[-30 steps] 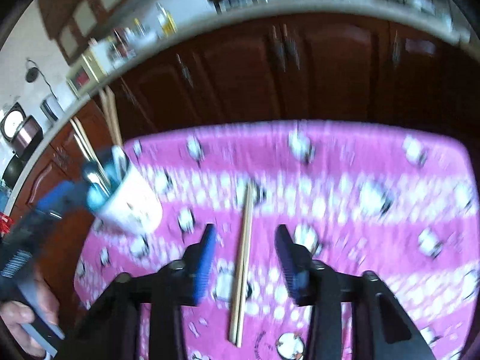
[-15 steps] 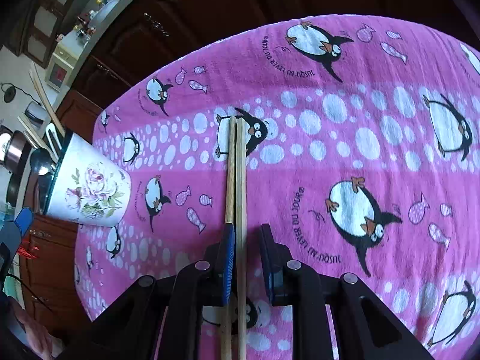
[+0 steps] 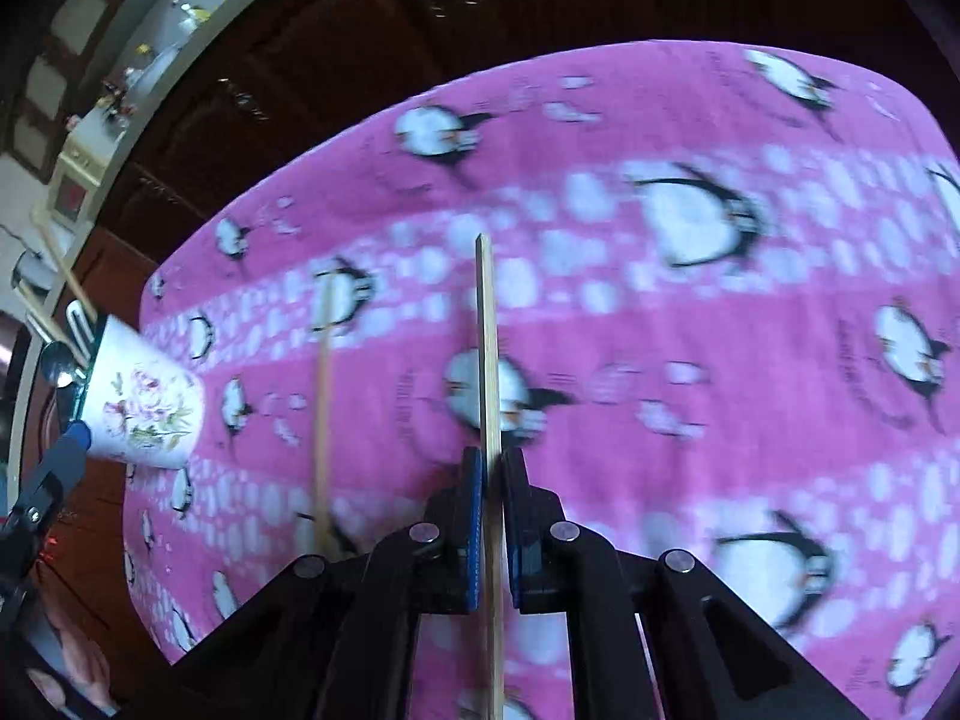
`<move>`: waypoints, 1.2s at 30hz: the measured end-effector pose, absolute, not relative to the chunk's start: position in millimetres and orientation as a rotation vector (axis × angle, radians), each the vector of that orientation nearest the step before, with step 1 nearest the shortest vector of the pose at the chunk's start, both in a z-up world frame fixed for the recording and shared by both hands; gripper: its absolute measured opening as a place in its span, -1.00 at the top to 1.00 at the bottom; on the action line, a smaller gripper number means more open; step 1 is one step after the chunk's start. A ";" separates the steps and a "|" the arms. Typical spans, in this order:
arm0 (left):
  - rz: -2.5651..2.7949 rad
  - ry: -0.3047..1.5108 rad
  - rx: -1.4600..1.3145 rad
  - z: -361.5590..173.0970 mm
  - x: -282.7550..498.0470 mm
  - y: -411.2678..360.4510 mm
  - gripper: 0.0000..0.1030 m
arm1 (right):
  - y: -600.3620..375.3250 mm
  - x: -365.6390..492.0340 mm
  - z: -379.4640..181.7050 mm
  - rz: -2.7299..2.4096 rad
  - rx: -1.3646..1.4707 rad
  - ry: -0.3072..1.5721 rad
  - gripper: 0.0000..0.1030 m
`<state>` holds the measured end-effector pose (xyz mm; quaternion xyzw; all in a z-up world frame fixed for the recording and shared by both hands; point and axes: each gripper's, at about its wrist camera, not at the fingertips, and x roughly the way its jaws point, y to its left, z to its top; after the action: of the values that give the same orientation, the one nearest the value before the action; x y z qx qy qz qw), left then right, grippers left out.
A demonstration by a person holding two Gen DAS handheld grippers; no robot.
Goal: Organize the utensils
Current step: 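Grasp a wooden chopstick with the right tool while the left tool grasps another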
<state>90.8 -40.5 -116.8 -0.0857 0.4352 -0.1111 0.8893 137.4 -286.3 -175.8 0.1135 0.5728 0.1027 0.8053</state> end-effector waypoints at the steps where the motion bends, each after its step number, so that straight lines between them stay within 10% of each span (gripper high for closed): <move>1: -0.245 0.925 -0.196 -122.6 98.0 -45.1 -0.35 | -292.1 139.1 -172.8 0.226 0.259 1.218 0.53; 15: -0.216 1.056 -0.208 -183.0 182.3 -83.3 -0.30 | -282.5 196.2 -175.3 0.253 0.232 1.217 0.40; 21: -0.209 1.067 -0.147 -198.1 197.0 -97.3 0.35 | -274.8 207.1 -188.8 0.244 0.186 1.229 0.70; 23: -0.226 1.071 -0.159 -198.0 197.6 -97.0 0.83 | -274.8 210.1 -190.7 0.247 0.182 1.229 0.86; 36: -0.309 0.904 -0.262 -111.8 129.6 -46.8 0.86 | -269.2 161.4 -100.1 0.368 0.192 1.040 0.87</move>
<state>129.6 -46.8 -111.8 -0.1256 0.4337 -0.1485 0.8798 161.4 -269.2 -100.1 0.0912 0.4932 0.1744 0.8473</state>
